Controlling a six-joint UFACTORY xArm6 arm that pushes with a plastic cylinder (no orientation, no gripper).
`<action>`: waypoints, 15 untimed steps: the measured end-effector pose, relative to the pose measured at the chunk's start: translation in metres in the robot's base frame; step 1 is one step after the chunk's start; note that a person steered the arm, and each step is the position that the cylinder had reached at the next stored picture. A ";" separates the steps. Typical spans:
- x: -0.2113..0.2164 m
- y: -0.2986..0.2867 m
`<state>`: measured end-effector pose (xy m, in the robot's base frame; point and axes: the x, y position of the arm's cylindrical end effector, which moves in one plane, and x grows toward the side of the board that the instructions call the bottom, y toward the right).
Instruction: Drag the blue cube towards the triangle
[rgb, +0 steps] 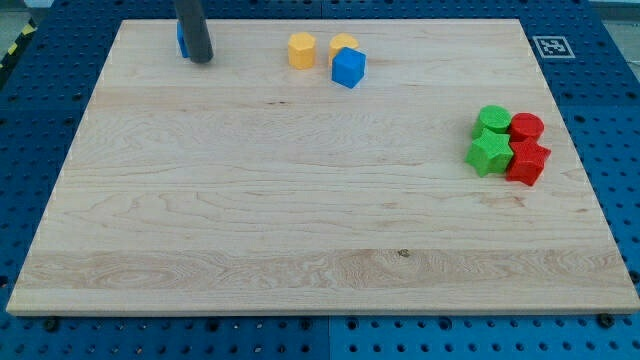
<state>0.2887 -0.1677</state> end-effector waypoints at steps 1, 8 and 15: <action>0.011 0.001; 0.046 0.279; 0.021 0.151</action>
<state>0.3094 -0.0165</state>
